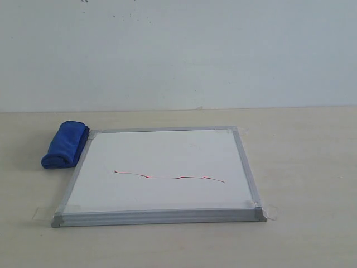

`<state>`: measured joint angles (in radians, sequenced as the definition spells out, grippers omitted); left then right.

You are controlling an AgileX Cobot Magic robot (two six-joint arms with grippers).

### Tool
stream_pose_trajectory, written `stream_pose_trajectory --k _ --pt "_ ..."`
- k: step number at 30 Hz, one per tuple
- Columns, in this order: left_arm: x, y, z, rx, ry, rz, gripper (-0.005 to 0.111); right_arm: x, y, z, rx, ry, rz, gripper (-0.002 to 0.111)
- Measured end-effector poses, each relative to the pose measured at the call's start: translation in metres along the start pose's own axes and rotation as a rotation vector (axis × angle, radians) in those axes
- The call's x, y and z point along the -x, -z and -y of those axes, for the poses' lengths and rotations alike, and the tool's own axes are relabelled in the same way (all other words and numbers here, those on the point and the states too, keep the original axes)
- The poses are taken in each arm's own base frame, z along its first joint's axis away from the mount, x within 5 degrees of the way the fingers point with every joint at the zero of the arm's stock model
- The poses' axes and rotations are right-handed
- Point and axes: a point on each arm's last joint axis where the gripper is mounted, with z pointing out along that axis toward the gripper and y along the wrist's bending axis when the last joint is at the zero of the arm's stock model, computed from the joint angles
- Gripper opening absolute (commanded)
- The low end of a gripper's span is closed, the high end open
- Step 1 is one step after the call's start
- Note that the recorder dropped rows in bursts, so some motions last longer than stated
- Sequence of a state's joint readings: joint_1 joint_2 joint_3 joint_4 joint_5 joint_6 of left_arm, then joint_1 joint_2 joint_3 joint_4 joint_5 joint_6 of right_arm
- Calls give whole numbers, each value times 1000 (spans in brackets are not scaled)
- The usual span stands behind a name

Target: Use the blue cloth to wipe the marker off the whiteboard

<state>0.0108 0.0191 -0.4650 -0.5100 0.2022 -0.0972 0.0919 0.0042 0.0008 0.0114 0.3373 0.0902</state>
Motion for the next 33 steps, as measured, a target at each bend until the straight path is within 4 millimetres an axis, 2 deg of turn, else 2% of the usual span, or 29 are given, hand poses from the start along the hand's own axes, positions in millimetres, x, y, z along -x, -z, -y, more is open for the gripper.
stream_pose_trajectory --k 4,7,11,14,18,22,24,27,30,33 --pt "41 -13 29 -41 -115 14 4 0 0 0 0 0 0 0" --pt "63 -33 48 -56 -255 -65 4 0 0 0 0 0 0 0" --pt "85 -76 62 -57 -312 -158 4 0 0 0 0 0 0 0" --pt "97 -117 66 -43 -340 -227 4 0 0 0 0 0 0 0" --pt "99 -177 63 -18 -372 -376 4 0 0 0 0 0 0 0" --pt "79 -246 44 16 -363 -532 4 0 0 0 0 0 0 0" --pt "60 -283 26 42 -356 -616 4 0 0 0 0 0 0 0" --pt "27 -326 -4 99 -360 -728 4 0 0 0 0 0 0 0" --pt "-10 -360 -38 190 -363 -837 4 0 0 0 0 0 0 0" --pt "-50 -385 -77 294 -390 -954 7 0 0 0 0 0 0 0"
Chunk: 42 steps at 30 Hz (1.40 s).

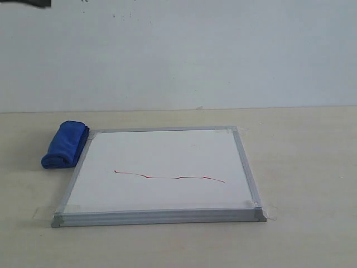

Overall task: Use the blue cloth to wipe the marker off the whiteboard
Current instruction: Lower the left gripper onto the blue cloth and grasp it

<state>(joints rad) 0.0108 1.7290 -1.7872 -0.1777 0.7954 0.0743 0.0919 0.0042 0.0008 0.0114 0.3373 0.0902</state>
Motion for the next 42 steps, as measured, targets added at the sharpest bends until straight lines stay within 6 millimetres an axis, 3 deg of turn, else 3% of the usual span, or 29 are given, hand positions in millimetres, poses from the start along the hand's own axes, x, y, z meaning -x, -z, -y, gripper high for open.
stream_pose_trajectory --k 4,8,10,16,19,23,34,42 --pt "-20 -58 -18 103 -56 -155 27 0 0 0 0 0 0 0" --pt "-38 -98 -30 171 -57 -254 53 0 0 0 0 0 0 0" --pt "-44 -113 -36 193 -45 -297 58 0 0 0 0 0 0 0" --pt "-69 -149 -50 220 -20 -435 59 0 0 0 0 0 0 0" --pt "-81 -163 -57 227 -11 -475 65 0 0 0 0 0 0 0" --pt "-91 -175 -62 234 -3 -505 72 0 0 0 0 0 0 0" --pt "-124 -216 -73 272 -1 -542 72 0 0 0 0 0 0 0" --pt "-140 -234 -78 282 -12 -559 72 0 0 0 0 0 0 0"
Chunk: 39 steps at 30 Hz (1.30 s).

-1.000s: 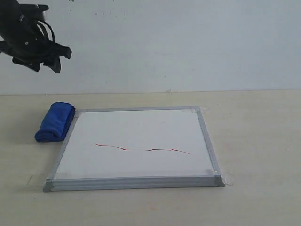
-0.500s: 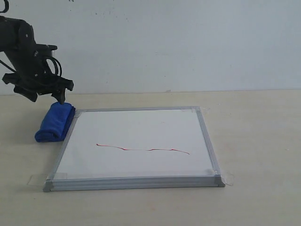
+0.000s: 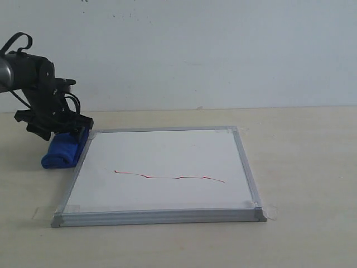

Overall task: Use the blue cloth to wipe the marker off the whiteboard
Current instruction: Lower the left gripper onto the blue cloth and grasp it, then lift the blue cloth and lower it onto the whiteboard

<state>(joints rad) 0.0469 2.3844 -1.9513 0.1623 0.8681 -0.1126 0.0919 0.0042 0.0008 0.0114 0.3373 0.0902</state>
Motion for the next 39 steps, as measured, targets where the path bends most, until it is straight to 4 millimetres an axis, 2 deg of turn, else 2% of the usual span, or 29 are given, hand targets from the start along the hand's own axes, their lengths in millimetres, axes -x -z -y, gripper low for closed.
stream_pose_trajectory --k 5,10,12,16,19,25,27,31,36,39 --pt "-4 -15 2 0 -5 -13 72 0 0 0 0 0 0 0" --pt "-3 -16 2 -2 -5 -2 69 0 0 0 0 0 0 0" --pt "-3 -16 2 -2 -5 2 61 0 0 0 0 0 0 0" --pt "-2 -16 2 -3 -5 4 35 0 0 0 0 0 0 0" --pt "-2 -16 2 -3 -5 4 21 0 0 0 0 0 0 0" --pt "-1 -14 2 -3 -5 10 4 0 0 0 0 0 0 0" --pt "0 -9 1 1 -6 12 4 0 0 0 0 0 0 0" --pt "4 16 -3 8 -13 23 4 0 0 0 0 0 0 0" --pt "14 79 -11 11 1 103 4 0 0 0 0 0 0 0" --pt "8 101 -13 0 7 111 4 0 0 0 0 0 0 0"
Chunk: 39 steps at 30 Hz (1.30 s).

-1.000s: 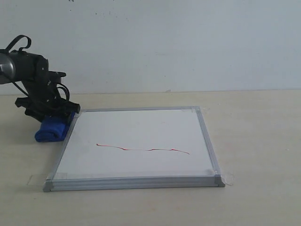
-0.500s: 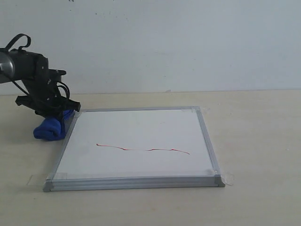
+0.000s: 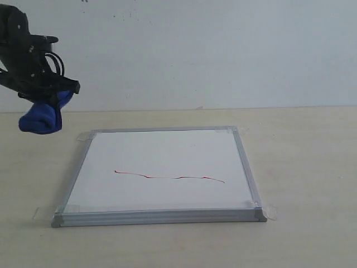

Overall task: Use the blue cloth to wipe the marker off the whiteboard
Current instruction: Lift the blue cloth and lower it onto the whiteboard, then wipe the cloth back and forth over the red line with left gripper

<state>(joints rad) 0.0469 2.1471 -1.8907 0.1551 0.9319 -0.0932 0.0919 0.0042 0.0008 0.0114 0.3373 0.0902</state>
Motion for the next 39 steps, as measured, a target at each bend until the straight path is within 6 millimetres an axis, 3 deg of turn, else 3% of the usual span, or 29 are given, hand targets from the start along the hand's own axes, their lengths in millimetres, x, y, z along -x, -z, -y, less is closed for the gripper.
stream_pose_trajectory --k 5,13,17,24,29,36,39 --pt "-31 0 12 -31 -19 -52 4 0 0 0 0 0 0 0" --pt "-82 -28 81 -132 -153 -43 4 0 0 0 0 0 0 0" --pt "-88 -36 109 -166 -196 -10 4 0 0 0 0 0 0 0" --pt "-97 -63 115 -154 -209 -35 4 0 0 0 0 0 0 0" --pt "-99 -63 129 -149 -275 -33 4 0 0 0 0 0 0 0" --pt "-108 -53 176 -204 -380 20 4 0 0 0 0 0 0 0" --pt "-111 -52 185 -205 -416 34 4 0 0 0 0 0 0 0"
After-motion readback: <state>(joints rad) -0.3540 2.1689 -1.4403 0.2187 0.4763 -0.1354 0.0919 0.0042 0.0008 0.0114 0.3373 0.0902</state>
